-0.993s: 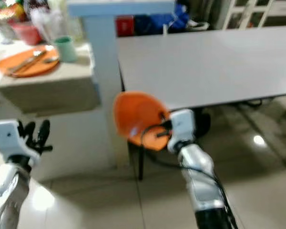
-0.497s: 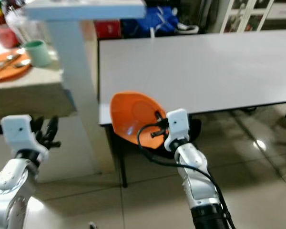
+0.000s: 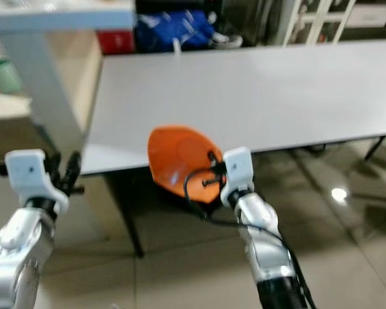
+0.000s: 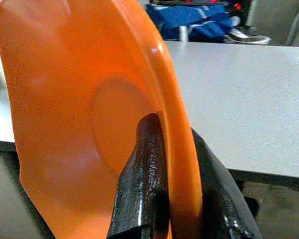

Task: Setting the table

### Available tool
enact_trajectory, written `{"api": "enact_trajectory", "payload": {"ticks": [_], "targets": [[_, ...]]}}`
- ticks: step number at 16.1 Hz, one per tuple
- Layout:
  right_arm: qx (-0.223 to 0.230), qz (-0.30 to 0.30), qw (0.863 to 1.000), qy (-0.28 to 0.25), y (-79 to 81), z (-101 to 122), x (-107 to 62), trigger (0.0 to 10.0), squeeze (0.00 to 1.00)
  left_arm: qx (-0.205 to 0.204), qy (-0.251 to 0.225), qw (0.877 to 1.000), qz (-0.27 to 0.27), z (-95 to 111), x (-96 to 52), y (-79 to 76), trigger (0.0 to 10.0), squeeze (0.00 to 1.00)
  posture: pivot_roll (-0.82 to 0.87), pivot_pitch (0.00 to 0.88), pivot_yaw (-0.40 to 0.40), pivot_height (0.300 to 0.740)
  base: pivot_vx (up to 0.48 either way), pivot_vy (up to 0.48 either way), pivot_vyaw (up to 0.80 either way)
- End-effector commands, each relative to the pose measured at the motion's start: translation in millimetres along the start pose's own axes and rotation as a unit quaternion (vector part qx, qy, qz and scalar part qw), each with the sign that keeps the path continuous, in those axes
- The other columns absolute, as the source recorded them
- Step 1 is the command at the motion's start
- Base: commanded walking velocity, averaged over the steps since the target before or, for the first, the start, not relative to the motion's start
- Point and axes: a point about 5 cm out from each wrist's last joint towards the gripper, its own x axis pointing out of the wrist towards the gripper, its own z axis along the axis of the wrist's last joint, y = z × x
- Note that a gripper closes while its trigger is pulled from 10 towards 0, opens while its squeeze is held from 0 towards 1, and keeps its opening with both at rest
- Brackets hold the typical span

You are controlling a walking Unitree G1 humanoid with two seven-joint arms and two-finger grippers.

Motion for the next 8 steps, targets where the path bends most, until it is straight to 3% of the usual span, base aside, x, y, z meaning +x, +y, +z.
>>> {"api": "enact_trajectory", "payload": {"ticks": [1, 8], "targets": [[-0.011, -0.012, 1.0, -0.025, -9.8, 11.8, -0.1, 0.0, 0.0, -0.001, 0.0, 1.0, -0.001, 0.8, 2.7, -2.2, 10.0, 0.0, -0.09, 0.0, 0.05, 0.74, 0.285, -0.382, 0.0], [-0.005, -0.022, 0.999, -0.024, -9.5, 7.3, -1.5, 0.0, 0.0, 0.006, 0.001, 1.0, -0.013, 0.3, 5.6, -0.7, 10.0, 0.0, -0.09, 0.0, 0.08, 0.74, 0.31, -0.364, 0.0]]}}
